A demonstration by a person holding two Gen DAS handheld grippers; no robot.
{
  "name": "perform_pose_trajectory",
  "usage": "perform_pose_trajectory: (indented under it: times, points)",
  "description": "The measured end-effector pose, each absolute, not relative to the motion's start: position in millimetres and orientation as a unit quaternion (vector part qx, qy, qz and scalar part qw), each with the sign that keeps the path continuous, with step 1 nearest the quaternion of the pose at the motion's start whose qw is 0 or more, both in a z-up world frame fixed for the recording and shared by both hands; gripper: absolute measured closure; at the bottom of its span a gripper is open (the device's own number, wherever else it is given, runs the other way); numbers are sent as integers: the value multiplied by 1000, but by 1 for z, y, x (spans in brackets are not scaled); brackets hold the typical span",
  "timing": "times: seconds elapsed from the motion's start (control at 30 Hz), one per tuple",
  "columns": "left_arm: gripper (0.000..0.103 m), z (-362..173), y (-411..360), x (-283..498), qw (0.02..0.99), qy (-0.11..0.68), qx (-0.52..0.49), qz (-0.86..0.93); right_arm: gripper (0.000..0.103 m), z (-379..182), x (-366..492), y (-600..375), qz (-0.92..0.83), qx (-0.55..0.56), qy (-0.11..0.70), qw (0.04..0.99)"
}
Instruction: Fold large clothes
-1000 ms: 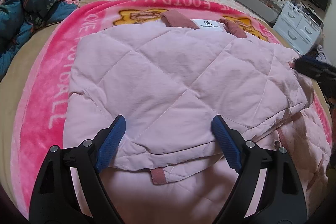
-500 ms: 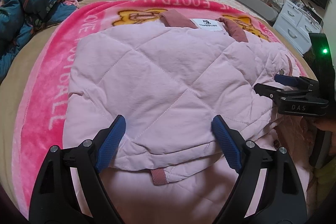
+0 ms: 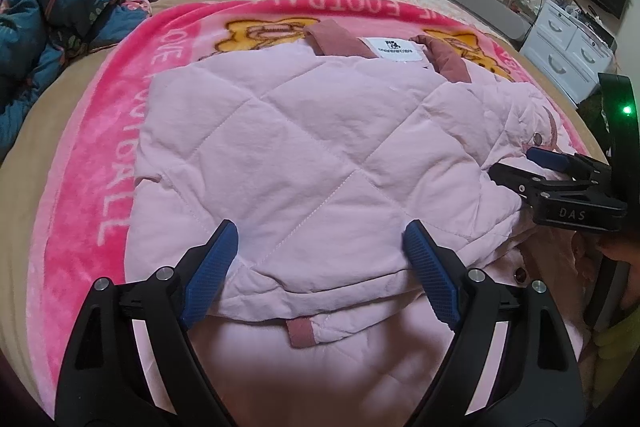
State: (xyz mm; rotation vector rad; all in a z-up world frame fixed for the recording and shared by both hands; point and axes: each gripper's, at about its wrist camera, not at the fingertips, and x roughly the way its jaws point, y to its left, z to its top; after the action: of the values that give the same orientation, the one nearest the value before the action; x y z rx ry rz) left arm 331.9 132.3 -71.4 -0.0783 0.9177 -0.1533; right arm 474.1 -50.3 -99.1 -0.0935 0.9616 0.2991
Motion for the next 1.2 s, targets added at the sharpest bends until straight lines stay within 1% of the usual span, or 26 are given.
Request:
perform_pose_trajectory:
  times: [0.17,0.5,0.9,1.2]
  points:
    - [17,-62,127,330,893,442,-35,-77,5,-93,465,-58,141,-35,467,872]
    - [9,-31,117,314,905,414,-37,-92,5,-69,441,-78,135,-3,461,877]
    - [9,1,125,302,916,388,-52,-84,4,-25,419,-103,120,47,422,897]
    - [9,35,135,286,930,355,-60,-79,4,12,392,-105,127,40,385,913]
